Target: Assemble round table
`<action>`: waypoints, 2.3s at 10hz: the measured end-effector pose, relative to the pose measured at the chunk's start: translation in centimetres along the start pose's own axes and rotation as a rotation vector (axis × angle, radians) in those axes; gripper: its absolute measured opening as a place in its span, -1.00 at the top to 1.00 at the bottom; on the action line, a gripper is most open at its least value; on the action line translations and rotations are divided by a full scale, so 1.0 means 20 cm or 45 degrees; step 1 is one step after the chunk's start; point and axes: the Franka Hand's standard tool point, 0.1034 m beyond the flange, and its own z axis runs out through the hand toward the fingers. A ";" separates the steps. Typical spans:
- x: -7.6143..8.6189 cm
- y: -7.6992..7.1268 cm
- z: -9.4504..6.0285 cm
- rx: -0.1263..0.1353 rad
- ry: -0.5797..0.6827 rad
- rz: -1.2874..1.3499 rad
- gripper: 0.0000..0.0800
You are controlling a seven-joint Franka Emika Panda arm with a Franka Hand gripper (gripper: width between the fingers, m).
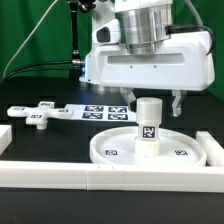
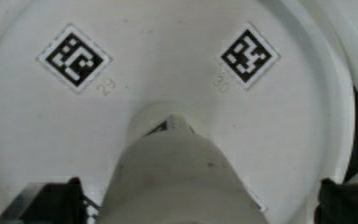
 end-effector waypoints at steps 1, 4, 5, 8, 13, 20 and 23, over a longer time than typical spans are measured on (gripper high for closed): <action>0.01 0.00 0.00 -0.004 0.003 -0.095 -0.62; 0.02 0.01 0.00 -0.016 0.008 -0.452 -0.62; 0.02 0.01 0.00 -0.018 0.008 -0.526 -0.62; 0.02 0.02 0.00 -0.022 0.006 -0.816 -0.62; 0.03 0.01 -0.01 -0.074 0.017 -1.341 -0.62; 0.03 0.03 0.01 -0.114 0.027 -1.879 -0.62; -0.03 0.00 0.05 -0.150 0.029 -2.121 -0.62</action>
Offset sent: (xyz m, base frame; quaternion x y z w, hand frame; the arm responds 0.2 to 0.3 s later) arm -0.0035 0.0011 -0.0003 0.0026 0.0053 -0.1950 0.9808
